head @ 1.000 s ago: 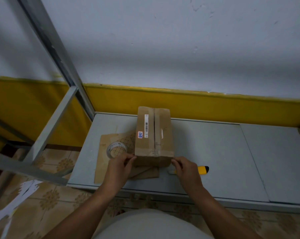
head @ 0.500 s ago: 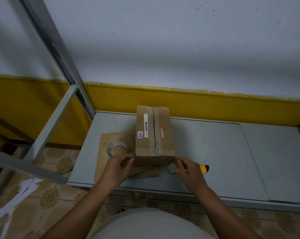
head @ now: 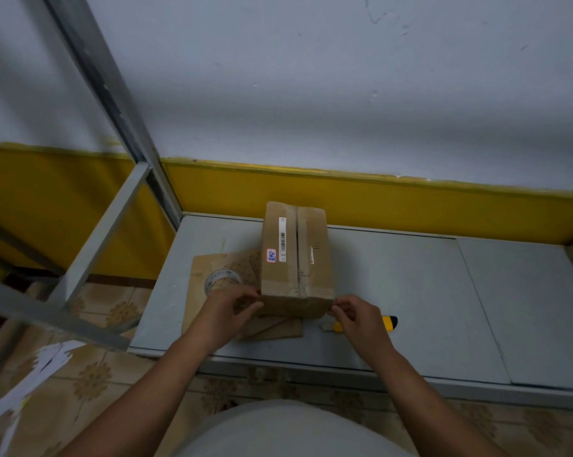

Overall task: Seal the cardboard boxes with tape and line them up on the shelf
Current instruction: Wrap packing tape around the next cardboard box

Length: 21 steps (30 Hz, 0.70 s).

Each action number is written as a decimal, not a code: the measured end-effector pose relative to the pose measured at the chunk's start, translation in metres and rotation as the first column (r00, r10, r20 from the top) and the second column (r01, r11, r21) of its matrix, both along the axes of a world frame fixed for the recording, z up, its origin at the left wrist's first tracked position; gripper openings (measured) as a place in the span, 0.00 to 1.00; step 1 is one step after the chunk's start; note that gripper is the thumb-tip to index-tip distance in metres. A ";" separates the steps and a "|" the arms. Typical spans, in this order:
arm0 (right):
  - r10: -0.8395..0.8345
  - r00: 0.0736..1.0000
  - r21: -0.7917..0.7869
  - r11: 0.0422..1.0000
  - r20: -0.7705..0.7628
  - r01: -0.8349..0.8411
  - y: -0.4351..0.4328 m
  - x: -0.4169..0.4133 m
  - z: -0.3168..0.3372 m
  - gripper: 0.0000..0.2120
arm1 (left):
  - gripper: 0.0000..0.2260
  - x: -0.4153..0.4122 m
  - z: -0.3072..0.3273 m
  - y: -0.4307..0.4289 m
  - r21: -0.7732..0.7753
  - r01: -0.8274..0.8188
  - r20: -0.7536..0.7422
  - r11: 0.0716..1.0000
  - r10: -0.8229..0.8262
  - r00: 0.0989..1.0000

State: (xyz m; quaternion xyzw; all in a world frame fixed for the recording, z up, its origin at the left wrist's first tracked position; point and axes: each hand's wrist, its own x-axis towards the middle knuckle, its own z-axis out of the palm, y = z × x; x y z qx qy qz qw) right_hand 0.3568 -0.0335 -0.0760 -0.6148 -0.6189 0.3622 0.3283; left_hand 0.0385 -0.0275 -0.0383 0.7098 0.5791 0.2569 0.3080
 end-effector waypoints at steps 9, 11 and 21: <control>-0.008 0.998 -0.009 1.000 -0.054 0.007 -0.002 -0.004 0.003 0.13 | 0.07 0.002 0.001 -0.003 0.000 -0.021 -0.064 1.000 0.021 0.998; 0.019 0.999 0.010 1.000 -0.047 -0.019 -0.001 -0.003 0.001 0.09 | 0.08 0.001 -0.002 -0.004 -0.005 -0.025 -0.073 1.000 0.025 0.997; -0.032 0.999 0.042 0.999 -0.041 0.034 0.000 -0.011 0.001 0.06 | 0.16 -0.004 -0.006 -0.010 0.039 0.016 -0.009 0.999 -0.015 1.000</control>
